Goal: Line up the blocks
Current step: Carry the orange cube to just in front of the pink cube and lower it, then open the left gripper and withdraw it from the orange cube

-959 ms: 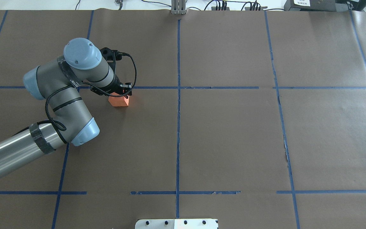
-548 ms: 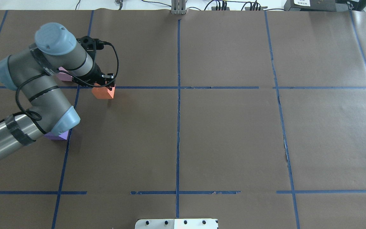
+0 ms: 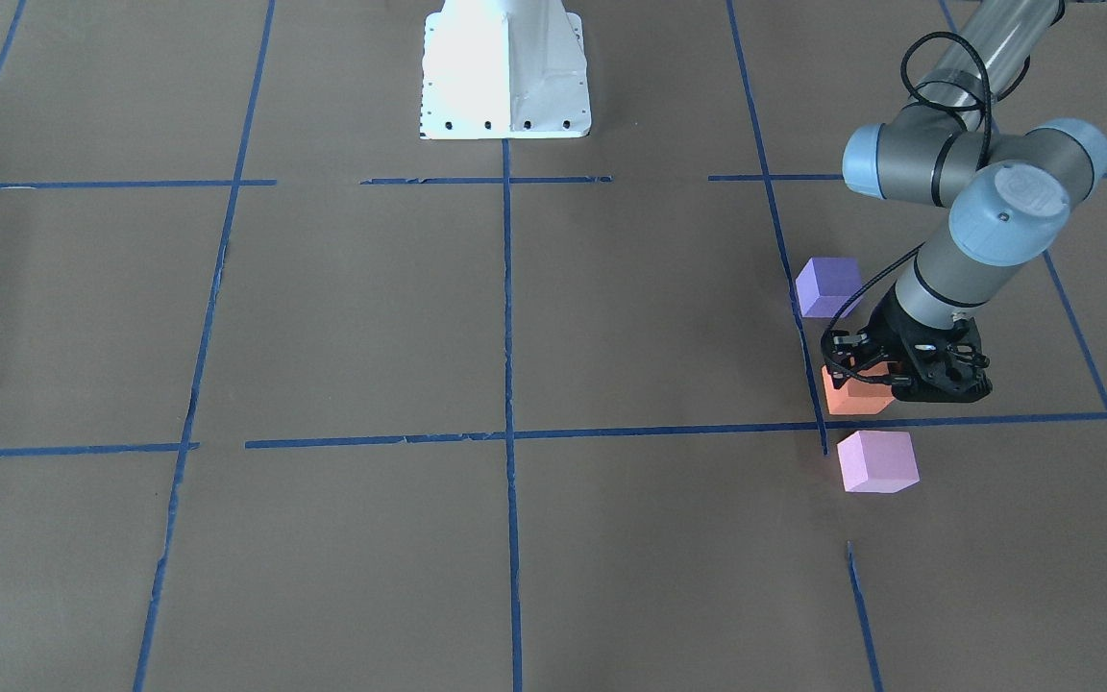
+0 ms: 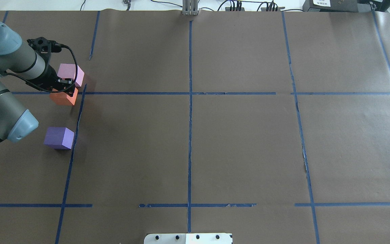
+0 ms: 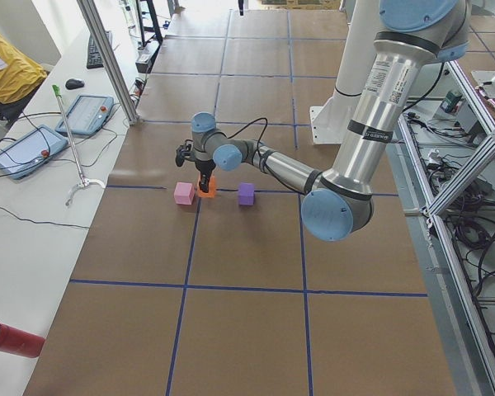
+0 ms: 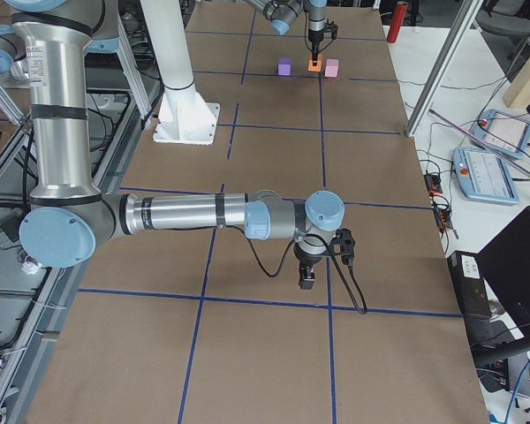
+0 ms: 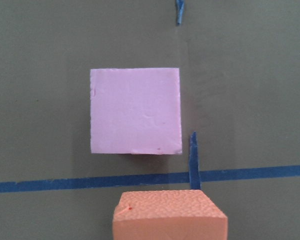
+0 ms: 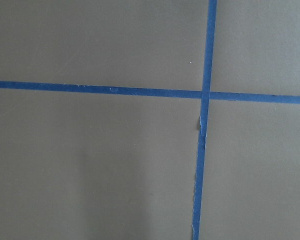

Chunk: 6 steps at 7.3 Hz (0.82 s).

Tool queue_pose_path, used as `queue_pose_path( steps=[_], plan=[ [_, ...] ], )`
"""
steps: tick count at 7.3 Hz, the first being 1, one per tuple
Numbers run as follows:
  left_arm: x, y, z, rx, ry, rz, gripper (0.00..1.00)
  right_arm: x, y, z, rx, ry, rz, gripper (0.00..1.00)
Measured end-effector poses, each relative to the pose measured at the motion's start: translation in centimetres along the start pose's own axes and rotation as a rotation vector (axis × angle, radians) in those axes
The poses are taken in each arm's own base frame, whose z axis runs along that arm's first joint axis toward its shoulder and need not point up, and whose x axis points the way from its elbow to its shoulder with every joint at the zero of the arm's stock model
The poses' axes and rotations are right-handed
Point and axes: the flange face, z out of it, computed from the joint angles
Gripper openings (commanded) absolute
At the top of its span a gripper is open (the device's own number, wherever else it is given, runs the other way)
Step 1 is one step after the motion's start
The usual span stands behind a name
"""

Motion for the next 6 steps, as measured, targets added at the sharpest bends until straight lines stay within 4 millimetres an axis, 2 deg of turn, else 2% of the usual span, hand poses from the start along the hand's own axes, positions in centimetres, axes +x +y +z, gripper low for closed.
queue_pose_path(
  steps=[3, 4, 5, 6],
  plan=[
    [-0.4, 0.5, 1.0, -0.038, 0.012, -0.002, 0.59, 0.0, 0.0, 0.0, 0.000, 0.000, 0.000, 1.00],
    [-0.3, 0.7, 1.2, -0.064, 0.031, -0.006, 0.71, 0.0, 0.0, 0.0, 0.000, 0.000, 0.000, 1.00],
    [-0.3, 0.9, 1.4, -0.080, 0.040, -0.010, 1.00, 0.0, 0.0, 0.0, 0.000, 0.000, 0.000, 1.00],
    [-0.3, 1.0, 1.5, -0.087, 0.044, -0.014, 1.00, 0.0, 0.0, 0.0, 0.000, 0.000, 0.000, 1.00]
  ],
)
